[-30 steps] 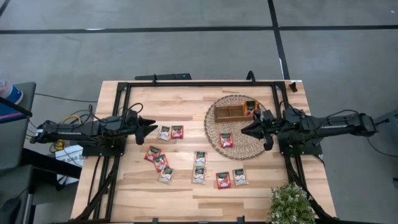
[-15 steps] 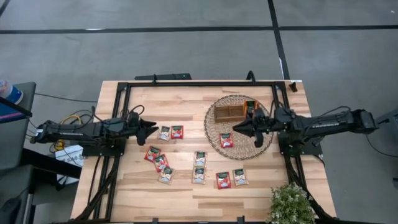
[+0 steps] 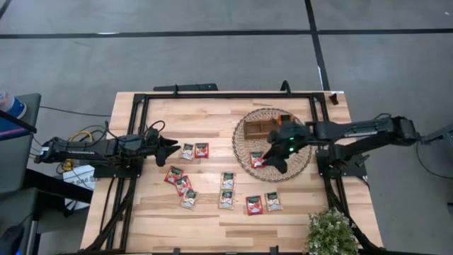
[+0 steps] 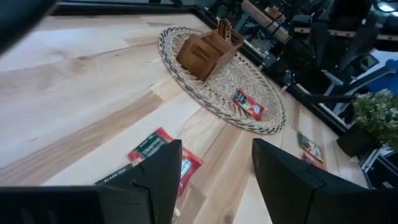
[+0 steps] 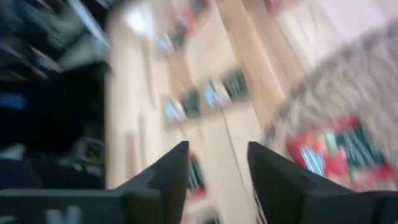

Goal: Pick & Place Tea
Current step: Put the red tea pack into the middle compartment of the brown organizer

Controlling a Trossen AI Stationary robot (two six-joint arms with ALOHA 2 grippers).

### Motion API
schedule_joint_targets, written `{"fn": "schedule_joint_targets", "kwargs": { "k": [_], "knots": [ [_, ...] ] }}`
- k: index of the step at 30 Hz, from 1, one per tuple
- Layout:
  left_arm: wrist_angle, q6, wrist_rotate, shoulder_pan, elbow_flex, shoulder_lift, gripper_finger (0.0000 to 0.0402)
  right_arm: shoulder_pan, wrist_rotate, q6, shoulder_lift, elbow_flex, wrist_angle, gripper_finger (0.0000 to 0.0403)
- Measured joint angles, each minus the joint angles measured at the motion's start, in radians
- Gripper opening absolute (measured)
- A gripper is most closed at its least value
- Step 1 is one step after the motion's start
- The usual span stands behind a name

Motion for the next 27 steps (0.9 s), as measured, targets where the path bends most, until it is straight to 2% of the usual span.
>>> {"fn": "schedule_joint_targets", "kwargs": {
  "k": [4,7,11,14,19,27],
  "knots": [
    [-0.007,0.001,0.002,0.000,0.000,0.000,0.0188,-0.021,0.041,0.126,0.145,0.078,-0.099,0.0211],
    [-0.007,0.003,0.002,0.000,0.000,0.000,0.0188,-0.049,0.032,0.262,0.251,0.108,-0.119,0.0234],
    [-0.008,0.020,0.015,0.000,0.000,0.000,0.0188,-0.084,-0.035,0.333,0.369,0.142,-0.119,0.0246],
    [-0.013,0.022,0.025,0.000,0.000,0.000,0.0188,-0.097,-0.046,0.371,0.428,0.156,-0.130,0.0245],
    [-0.031,0.023,0.040,0.000,0.000,0.000,0.0188,-0.101,-0.042,0.411,0.457,0.163,-0.131,0.0245],
    [-0.053,0.023,0.039,0.000,0.000,0.000,0.0188,-0.101,0.022,0.421,0.447,0.164,-0.138,0.0244]
  ]
}}
